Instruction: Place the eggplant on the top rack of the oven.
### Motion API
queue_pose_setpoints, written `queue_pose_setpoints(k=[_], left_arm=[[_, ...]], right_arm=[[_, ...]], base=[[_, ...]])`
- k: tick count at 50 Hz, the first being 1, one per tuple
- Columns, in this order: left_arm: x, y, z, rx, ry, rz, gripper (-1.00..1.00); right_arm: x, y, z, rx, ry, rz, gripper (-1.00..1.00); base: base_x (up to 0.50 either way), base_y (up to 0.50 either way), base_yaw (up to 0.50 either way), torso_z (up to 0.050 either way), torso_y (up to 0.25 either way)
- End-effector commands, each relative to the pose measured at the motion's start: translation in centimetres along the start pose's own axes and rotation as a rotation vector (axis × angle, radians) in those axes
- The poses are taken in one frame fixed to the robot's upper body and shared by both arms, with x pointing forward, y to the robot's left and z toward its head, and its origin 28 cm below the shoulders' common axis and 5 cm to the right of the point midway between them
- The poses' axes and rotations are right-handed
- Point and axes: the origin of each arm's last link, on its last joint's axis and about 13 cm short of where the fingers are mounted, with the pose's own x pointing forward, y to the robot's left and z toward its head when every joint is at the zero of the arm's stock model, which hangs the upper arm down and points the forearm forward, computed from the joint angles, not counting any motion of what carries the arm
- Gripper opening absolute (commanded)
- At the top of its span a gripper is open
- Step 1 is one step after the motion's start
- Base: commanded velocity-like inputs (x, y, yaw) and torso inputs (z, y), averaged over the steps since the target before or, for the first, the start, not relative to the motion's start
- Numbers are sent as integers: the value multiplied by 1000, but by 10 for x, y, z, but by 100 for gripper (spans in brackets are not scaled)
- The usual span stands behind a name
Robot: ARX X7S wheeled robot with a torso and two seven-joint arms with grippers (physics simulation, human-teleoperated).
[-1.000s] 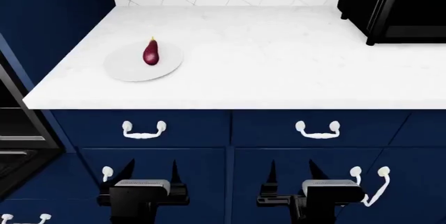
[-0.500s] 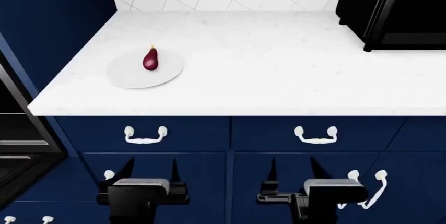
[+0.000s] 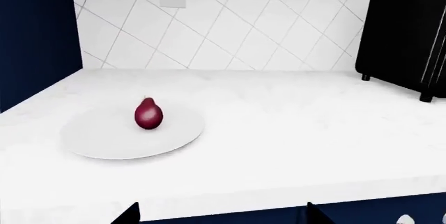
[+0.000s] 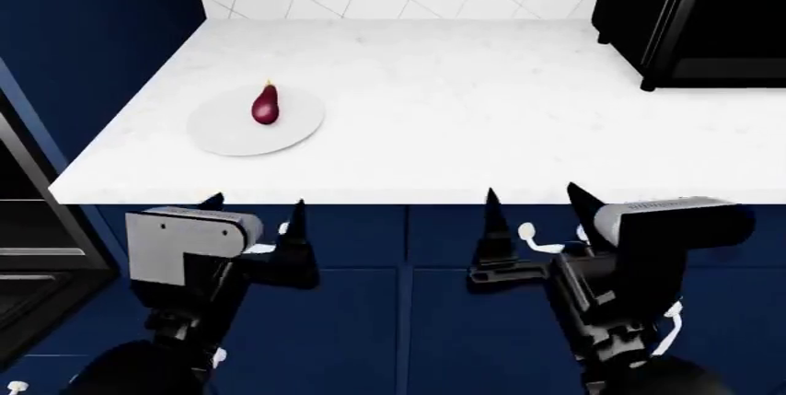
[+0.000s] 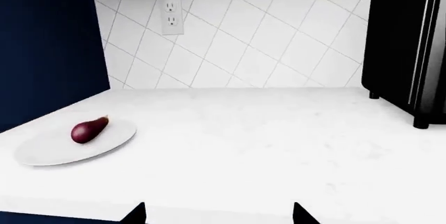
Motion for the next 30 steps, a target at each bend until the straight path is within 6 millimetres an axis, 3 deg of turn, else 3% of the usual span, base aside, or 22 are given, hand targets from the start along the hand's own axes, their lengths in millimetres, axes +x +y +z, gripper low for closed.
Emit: queue_pose_setpoints(k=[1,3,7,16,23,30], left_arm=[[-1,6,57,13,52,-118,100],[-2,7,63,7,93,-178,100],[0,10,72,-14,99,-198,100],[6,14,85,-44,121,-227,100],[17,15,81,-8,138,-170,100],[14,17,90,-15,109,-167,100]], right_arm=[[-14,0,66,-222,20,47,100],[-20,3,72,-211,94,130,100],[-28,5,88,-268,98,131,100],[-28,2,94,-238,71,107,100],[-27,-3,99,-206,51,66,100],[-26,-2,100,-185,60,61,100]], base=[[0,0,0,0,0],[0,0,0,0,0],[0,0,0,0,0],[0,0,0,0,0],[0,0,0,0,0],[0,0,0,0,0]])
